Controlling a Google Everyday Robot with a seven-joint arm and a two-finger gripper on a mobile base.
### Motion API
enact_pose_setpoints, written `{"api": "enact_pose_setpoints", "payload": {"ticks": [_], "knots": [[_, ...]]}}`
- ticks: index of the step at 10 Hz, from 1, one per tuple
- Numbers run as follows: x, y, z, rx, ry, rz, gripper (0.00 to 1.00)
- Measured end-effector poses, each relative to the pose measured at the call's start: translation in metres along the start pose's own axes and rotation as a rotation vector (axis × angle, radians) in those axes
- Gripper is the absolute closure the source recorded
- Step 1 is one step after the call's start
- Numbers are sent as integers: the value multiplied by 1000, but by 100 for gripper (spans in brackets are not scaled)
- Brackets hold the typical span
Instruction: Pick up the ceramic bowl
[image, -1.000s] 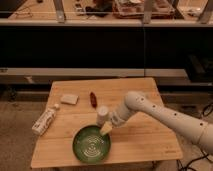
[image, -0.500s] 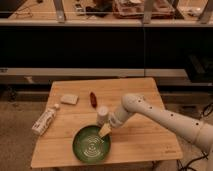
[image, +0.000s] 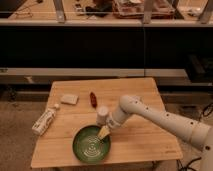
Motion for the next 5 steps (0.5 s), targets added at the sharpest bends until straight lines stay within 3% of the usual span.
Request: {"api": "enact_pose_setpoints", "payload": {"ticks": [3, 5], "knots": [[0, 4, 4, 10, -11, 11, 99], [0, -1, 1, 41, 4, 3, 100]]}}
